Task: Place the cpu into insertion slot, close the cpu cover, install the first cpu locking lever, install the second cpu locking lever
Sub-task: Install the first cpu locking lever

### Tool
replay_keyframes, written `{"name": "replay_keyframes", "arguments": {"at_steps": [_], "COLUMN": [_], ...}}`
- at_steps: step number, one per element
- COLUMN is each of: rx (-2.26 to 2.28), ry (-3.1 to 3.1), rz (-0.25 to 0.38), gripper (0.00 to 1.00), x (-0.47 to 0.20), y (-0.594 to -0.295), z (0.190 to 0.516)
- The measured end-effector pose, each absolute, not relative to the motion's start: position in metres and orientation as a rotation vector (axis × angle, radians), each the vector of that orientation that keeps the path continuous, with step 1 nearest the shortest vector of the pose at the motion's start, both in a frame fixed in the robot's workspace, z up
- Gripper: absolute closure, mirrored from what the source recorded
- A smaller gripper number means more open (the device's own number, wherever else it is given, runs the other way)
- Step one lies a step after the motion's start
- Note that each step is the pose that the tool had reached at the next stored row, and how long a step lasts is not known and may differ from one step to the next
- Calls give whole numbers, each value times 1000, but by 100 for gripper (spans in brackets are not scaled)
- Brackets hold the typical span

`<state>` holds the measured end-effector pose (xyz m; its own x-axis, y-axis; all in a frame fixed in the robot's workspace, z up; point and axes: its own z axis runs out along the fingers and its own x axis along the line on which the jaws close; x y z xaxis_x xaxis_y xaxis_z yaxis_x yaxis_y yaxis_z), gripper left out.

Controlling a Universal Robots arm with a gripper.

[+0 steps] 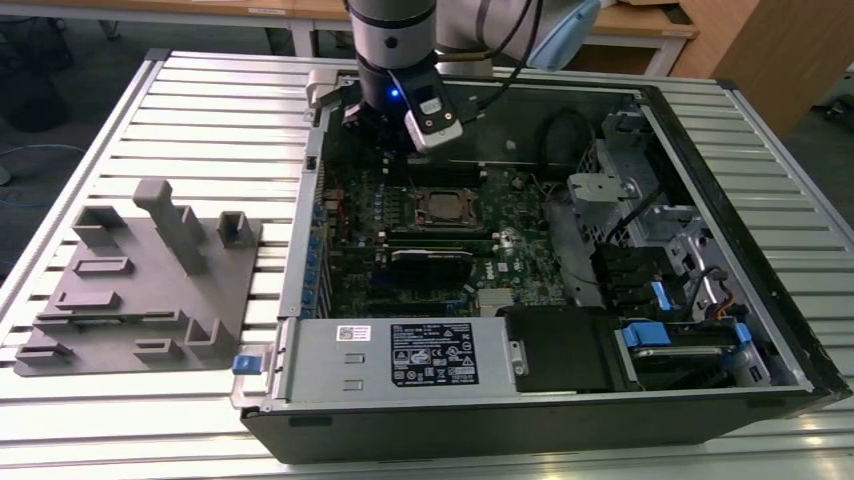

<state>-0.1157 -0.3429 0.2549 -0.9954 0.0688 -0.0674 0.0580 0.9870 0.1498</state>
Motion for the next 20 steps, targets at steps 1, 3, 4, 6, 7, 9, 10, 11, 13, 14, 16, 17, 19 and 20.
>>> {"name": "replay_keyframes", "arguments": {"at_steps": [1, 3, 4, 6, 7, 9, 10, 11, 13, 14, 16, 17, 19, 20], "rx": [98, 98, 98, 98, 98, 99, 99, 99, 100, 100, 101, 100, 101, 101], "ry": [3059, 3057, 3057, 3054, 3053, 3051, 3051, 3051, 3050, 3049, 3048, 3048, 3048, 3048], "rz": [228, 234, 239, 256, 266, 282, 286, 291, 305, 313, 319, 323, 326, 326], "gripper": [89, 89, 89, 89, 89, 89, 89, 89, 89, 89, 89, 89, 89, 89], "x": [-117, -121, -123, -126, -128, -130, -130, -131, -131, -131, -132, -132, -132, -132], "y": [-343, -343, -343, -343, -343, -343, -343, -343, -343, -343, -343, -343, -343, -343], "z": [255, 255, 255, 254, 254, 254, 254, 254, 254, 254, 254, 254, 254, 254]}}
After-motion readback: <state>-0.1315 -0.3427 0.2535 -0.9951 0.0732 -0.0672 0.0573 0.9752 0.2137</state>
